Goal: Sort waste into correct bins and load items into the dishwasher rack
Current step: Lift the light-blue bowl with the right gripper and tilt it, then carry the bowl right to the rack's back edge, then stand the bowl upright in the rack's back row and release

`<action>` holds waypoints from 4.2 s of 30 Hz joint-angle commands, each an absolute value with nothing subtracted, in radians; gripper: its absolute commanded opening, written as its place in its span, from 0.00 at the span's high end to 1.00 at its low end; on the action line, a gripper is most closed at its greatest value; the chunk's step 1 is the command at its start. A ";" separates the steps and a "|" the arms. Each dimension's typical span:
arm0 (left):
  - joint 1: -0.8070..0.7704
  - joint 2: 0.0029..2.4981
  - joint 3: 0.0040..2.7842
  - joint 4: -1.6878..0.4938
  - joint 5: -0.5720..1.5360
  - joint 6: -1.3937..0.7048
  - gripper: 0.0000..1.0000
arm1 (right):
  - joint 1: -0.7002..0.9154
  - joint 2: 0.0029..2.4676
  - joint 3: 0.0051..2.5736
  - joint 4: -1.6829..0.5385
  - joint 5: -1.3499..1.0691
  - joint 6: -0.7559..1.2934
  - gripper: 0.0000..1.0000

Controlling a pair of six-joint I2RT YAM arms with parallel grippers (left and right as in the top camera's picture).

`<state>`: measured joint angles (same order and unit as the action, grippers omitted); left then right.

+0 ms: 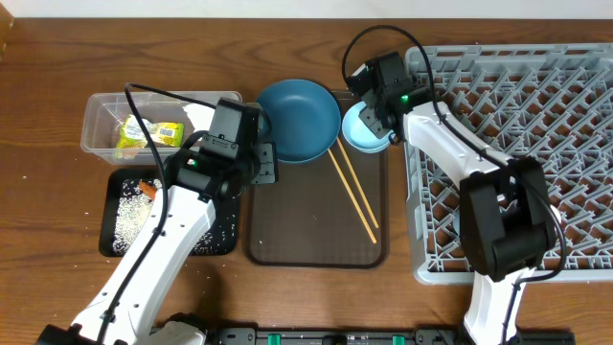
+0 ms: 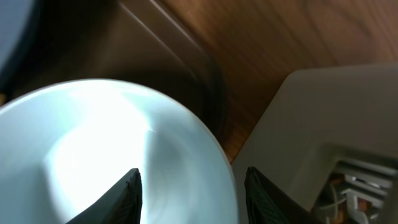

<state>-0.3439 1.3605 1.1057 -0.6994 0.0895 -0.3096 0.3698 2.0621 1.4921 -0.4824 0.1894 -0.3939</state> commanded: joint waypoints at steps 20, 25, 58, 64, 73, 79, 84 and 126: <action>-0.342 1.358 1.130 -0.702 0.070 -0.300 0.47 | 0.374 2.141 1.489 -0.488 0.402 -0.383 0.99; -0.342 1.358 1.130 -0.702 0.070 -0.300 0.47 | 0.387 2.131 1.491 -0.487 0.431 -0.382 0.99; -0.342 1.358 1.130 -0.702 0.070 -0.300 0.47 | 0.231 1.775 1.490 -0.554 0.548 -0.491 0.99; -0.342 1.358 1.130 -0.702 0.070 -0.300 0.47 | 0.136 1.775 1.490 -0.568 0.568 -0.495 0.99; -0.342 1.358 1.130 -0.702 0.070 -0.300 0.47 | -0.020 1.775 1.490 -0.604 0.573 -0.495 0.99; -0.342 1.358 1.130 -0.702 0.070 -0.301 0.47 | -0.107 1.775 1.490 -0.602 0.650 -0.500 0.99; -0.342 1.358 1.130 -0.702 0.070 -0.301 0.47 | -0.119 1.776 1.490 -0.540 0.722 -0.551 0.99; -0.342 1.359 1.116 -0.710 0.070 -0.301 0.47 | 0.133 2.063 1.489 -0.058 1.156 -0.926 0.99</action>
